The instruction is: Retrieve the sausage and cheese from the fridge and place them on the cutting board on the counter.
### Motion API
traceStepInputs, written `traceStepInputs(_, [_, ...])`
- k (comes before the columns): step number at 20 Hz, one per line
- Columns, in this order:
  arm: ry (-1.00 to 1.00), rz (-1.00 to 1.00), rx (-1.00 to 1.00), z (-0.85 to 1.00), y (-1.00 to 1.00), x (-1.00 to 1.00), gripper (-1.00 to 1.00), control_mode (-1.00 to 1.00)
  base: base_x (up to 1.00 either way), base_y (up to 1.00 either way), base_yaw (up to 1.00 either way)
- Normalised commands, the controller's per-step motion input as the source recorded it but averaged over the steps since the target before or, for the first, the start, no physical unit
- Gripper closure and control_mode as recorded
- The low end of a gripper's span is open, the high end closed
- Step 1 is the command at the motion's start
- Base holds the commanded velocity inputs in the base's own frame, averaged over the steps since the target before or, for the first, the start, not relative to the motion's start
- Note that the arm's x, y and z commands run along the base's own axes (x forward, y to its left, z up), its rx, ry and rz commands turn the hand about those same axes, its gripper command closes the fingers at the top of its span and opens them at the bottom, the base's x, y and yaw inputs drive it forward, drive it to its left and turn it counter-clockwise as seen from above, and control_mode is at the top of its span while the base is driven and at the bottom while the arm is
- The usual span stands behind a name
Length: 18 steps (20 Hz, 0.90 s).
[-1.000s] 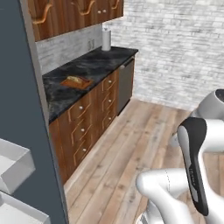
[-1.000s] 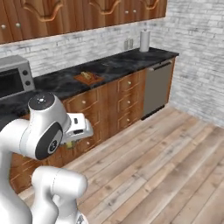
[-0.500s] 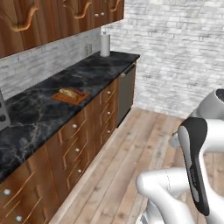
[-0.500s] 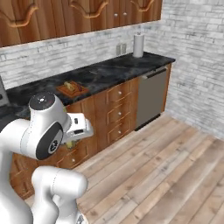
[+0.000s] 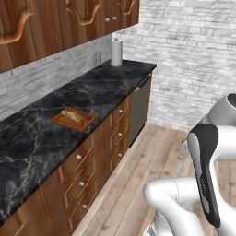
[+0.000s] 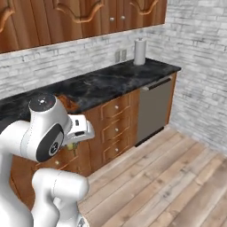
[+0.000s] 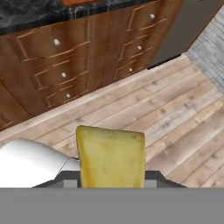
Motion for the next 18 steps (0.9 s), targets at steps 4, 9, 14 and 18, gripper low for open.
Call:
traceStepInputs(4, [0.0,0.0,0.0,0.0,0.0,0.0,1.0,1.0,0.94,0.0,0.18])
traceStepInputs(9, [0.0,0.0,0.0,0.0,0.0,0.0,1.0,1.0,0.87,0.0,0.31])
traceStepInputs(14, [0.0,0.0,0.0,0.0,0.0,0.0,1.0,1.0,0.71,-0.07,0.51])
traceStepInputs(18, [0.0,0.0,0.0,0.0,0.0,0.0,1.0,1.0,0.59,-0.13,0.64])
